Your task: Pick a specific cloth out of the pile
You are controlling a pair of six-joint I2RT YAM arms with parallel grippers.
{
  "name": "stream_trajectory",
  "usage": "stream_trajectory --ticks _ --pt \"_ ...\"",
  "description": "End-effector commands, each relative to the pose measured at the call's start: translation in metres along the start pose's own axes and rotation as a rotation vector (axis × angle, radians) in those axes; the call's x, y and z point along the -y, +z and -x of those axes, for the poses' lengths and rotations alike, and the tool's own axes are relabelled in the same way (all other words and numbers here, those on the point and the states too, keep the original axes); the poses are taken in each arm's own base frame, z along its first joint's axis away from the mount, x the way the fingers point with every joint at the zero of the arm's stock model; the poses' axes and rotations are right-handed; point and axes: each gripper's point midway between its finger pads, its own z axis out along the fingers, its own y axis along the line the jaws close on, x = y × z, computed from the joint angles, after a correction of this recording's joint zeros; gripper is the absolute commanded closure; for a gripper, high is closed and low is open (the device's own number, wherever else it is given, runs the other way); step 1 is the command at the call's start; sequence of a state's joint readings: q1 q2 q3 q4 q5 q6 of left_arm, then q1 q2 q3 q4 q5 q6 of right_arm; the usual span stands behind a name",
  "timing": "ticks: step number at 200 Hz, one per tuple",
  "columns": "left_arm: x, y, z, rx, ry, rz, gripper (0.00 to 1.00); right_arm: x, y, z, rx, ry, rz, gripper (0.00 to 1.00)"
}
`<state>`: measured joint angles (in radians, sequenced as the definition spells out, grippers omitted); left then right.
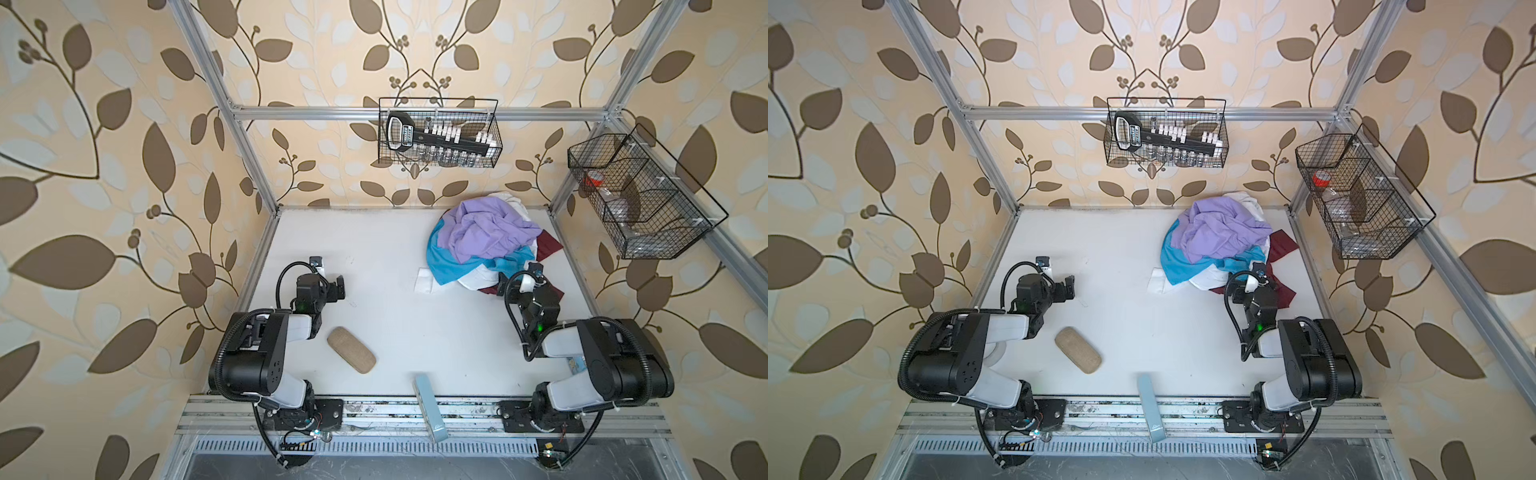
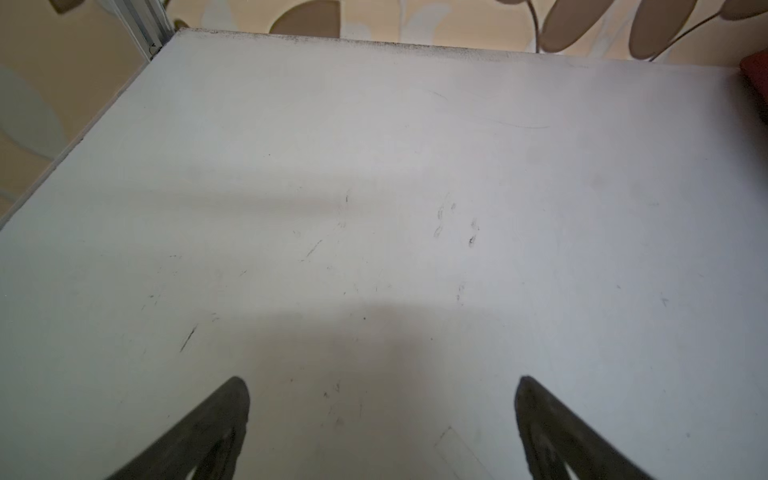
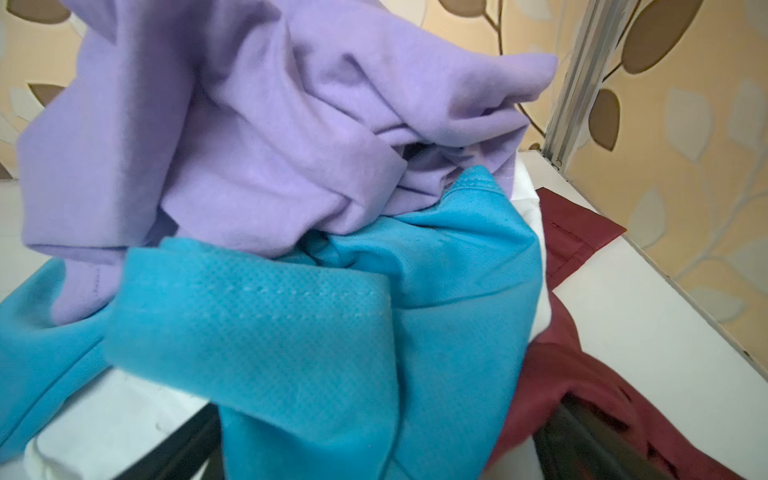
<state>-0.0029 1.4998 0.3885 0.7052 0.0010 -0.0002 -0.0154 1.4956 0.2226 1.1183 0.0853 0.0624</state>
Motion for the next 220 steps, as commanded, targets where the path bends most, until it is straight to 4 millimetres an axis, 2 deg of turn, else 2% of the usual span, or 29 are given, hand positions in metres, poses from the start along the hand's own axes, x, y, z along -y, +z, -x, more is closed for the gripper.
stream_trajectory --ticks 1,169,186,205,207,220 --pt "0.002 0.002 0.008 0.019 0.001 -0.014 0.01 0.0 0.002 0.008 0.027 0.004 -0.001 0.0" --pt "0.002 0.002 0.007 0.014 0.001 -0.013 0.01 0.0 0.001 0.007 0.022 0.004 0.0 0.0" --pt "0.004 -0.001 0.009 0.027 0.01 -0.02 0.01 0.0 0.001 0.012 0.036 0.001 -0.014 0.0" --pt "-0.001 -0.004 0.015 0.012 -0.003 0.015 0.01 0.0 0.007 0.02 -0.019 -0.016 -0.056 0.0" --pt "-0.002 -0.008 0.023 0.025 -0.007 0.022 0.01 -0.001 0.008 0.019 -0.036 -0.019 -0.055 0.0" --pt "-0.009 -0.017 0.034 0.012 -0.043 0.072 0.01 -0.005 0.011 0.022 -0.086 -0.031 -0.054 0.0"
